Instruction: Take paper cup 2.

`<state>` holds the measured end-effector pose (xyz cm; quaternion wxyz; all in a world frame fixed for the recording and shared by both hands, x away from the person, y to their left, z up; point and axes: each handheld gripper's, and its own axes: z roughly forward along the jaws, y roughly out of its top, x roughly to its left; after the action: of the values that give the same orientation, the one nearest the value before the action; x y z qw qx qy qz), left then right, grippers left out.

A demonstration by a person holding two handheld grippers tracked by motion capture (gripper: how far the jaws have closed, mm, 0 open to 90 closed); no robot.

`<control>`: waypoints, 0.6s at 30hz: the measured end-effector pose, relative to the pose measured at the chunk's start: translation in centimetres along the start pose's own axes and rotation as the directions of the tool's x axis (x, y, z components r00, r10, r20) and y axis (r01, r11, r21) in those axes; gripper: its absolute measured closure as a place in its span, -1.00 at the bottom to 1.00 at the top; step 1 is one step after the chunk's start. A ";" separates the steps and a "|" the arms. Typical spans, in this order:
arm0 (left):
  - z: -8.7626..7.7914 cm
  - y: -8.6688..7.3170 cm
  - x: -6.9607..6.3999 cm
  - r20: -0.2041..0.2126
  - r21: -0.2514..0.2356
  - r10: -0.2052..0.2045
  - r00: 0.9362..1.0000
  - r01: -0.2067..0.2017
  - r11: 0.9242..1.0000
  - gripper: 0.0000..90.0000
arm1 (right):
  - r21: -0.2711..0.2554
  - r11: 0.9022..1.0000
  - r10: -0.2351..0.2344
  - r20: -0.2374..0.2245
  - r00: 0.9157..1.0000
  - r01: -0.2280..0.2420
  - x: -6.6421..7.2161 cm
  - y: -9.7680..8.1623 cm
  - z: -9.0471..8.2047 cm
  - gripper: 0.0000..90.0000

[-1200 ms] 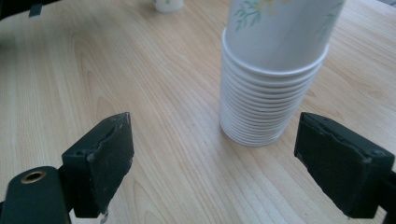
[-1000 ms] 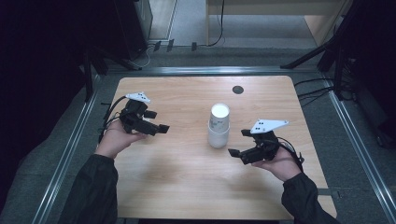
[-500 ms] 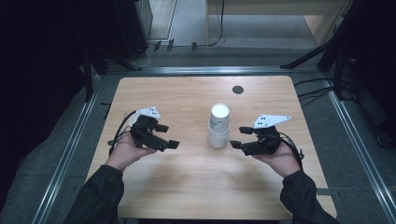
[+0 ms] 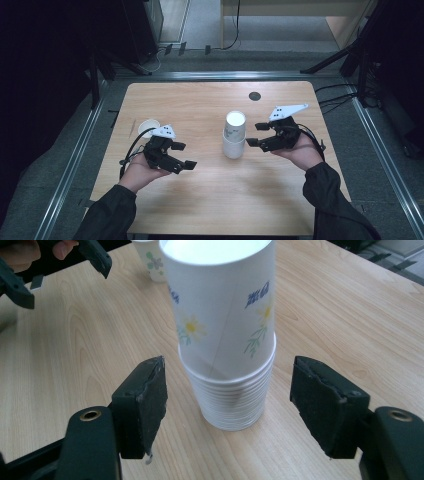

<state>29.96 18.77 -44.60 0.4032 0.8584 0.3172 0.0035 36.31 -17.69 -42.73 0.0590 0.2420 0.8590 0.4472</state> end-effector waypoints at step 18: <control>0.3 -0.1 -0.4 0.016 0.030 0.047 0.999 -0.048 0.998 -0.70 | 0.202 0.973 -0.097 -0.071 0.993 0.110 -0.7 6.0 2.8 -0.54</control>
<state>29.65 18.36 -44.79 0.3925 0.8716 0.2937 0.0018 39.96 -13.03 -39.63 0.0309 0.1879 0.9134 0.3597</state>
